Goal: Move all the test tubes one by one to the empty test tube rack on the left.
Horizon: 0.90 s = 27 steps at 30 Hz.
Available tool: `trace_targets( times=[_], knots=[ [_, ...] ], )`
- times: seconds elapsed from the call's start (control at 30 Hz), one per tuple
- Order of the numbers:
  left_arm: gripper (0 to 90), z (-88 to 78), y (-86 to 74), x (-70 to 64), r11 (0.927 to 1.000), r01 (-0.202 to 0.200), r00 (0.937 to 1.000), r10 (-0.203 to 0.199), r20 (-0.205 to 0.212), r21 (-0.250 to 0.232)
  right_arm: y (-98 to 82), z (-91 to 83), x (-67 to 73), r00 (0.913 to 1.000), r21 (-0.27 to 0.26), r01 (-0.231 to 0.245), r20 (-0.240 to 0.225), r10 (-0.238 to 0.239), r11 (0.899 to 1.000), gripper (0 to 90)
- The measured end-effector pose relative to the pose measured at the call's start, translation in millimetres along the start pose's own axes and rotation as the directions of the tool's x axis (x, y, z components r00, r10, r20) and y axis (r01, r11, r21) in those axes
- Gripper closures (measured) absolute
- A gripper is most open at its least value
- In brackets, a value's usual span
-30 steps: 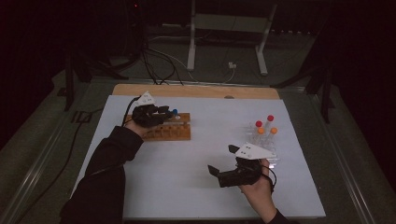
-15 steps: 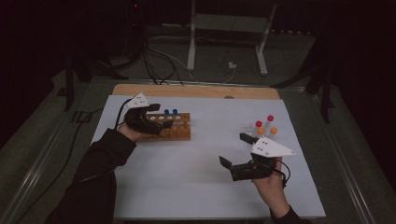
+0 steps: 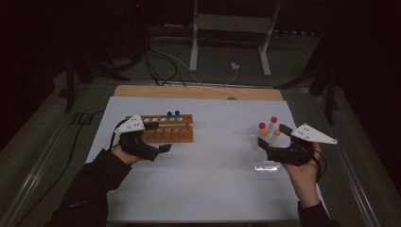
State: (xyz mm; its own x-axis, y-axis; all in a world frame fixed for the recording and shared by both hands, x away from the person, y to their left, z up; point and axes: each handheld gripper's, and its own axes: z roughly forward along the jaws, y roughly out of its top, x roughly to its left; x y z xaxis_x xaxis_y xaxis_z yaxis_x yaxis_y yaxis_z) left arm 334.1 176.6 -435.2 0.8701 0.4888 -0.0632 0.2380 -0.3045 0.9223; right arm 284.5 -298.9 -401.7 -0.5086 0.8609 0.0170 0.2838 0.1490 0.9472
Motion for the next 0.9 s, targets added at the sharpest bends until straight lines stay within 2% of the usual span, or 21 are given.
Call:
trace_targets(
  times=[0.07,0.17,0.2,0.4,0.43,0.57,0.73,0.9],
  knots=[
    [2.2,0.0,-4.3,-3.8,1.0,-0.001,1.0,0.001,0.005,0.005,-5.6,-0.5,-10.6,0.9994,0.018,-0.023,0.027,0.023,1.0,5.2],
    [2.2,1.7,-10.1,-7.9,1.0,0.001,0.9998,-0.002,0.018,0.008,-16.5,-0.5,-24.0,0.9955,0.035,-0.053,0.08,0.05,0.998,14.7],
    [2.2,2.5,-11.7,-8.7,1.0,0.002,0.9996,-0.003,0.029,0.007,-20.2,-0.2,-28.1,0.9934,0.042,-0.069,0.095,0.064,0.997,15.4],
    [2.2,5.8,-17.1,-12.0,0.9999,0.007,0.999,-0.008,0.045,0.01,-41.0,6.5,-46.9,0.9837,0.102,-0.122,0.145,0.106,0.987,27.2],
    [2.2,6.1,-17.7,-12.6,0.9999,0.005,0.9993,-0.005,0.037,0.013,-44.1,8.3,-49.7,0.9823,0.113,-0.127,0.153,0.109,0.985,29.5],
    [2.2,6.2,-19.7,-13.6,0.9999,0.002,0.9992,-0.002,0.04,0.014,-53.6,16.7,-58.5,0.9789,0.152,-0.157,0.155,0.133,0.976,35.8],
    [2.2,6.3,-21.3,-14.6,0.9999,0.002,0.9993,-0.003,0.037,0.017,-58.9,28.9,-60.8,0.9827,0.202,-0.137,0.151,0.107,0.97,45.3],
    [2.2,6.6,-22.6,-14.4,0.9998,0.005,0.9991,-0.006,0.041,0.017,-60.0,38.7,-62.2,0.9832,0.216,-0.138,0.148,0.108,0.967,55.2]
  ],
)
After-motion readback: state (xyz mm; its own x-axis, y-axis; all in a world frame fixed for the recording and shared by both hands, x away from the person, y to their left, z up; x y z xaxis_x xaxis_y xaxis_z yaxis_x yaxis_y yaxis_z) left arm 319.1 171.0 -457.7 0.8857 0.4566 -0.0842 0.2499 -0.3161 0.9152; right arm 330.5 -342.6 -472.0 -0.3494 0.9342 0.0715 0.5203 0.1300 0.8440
